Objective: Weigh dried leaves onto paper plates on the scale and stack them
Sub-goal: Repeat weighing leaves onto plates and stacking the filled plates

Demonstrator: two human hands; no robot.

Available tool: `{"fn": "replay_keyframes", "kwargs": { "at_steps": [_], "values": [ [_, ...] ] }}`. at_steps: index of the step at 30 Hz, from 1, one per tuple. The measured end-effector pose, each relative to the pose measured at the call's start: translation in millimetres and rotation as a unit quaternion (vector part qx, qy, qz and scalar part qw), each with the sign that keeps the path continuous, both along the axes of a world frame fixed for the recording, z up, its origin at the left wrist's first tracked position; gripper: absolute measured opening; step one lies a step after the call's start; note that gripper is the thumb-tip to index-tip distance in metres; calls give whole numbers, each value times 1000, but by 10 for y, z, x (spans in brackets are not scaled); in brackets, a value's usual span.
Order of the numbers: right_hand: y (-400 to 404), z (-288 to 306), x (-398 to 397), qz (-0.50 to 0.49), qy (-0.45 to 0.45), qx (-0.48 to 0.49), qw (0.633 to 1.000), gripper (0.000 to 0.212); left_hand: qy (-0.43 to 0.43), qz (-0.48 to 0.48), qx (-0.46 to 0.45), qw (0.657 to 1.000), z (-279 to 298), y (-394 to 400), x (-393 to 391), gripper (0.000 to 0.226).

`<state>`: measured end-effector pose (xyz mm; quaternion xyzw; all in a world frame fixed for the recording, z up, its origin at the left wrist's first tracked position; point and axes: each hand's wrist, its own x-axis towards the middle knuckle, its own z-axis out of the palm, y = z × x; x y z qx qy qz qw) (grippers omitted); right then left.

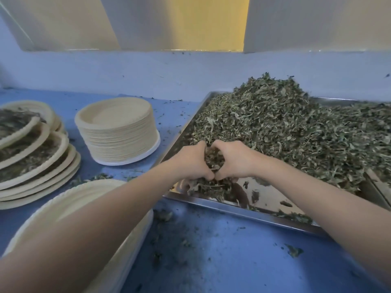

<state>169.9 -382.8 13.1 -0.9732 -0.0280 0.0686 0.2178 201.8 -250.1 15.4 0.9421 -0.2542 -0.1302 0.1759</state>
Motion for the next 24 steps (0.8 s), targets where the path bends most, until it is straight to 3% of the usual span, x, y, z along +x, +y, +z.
{"fn": "replay_keyframes", "kwargs": {
  "at_steps": [4, 10, 14, 19, 24],
  "values": [
    [-80, 223, -83, -28, -55, 92, 994, 65, -14, -6, -86, 996, 200, -19, -13, 88],
    [-43, 328, -262, -65, -66, 186, 978, 56, 73, 55, -205, 974, 283, -2, -165, 74],
    [-4, 371, -308, -104, -86, 212, 968, 53, 110, 94, -282, 948, 319, 39, -245, 90],
    [133, 497, -380, -108, -88, 198, 970, 55, 176, 97, -334, 921, 396, 85, -375, 71],
    [327, 663, -405, -85, -108, 238, 961, 56, 154, 96, -368, 912, 557, 253, -402, 59]
  ]
}}
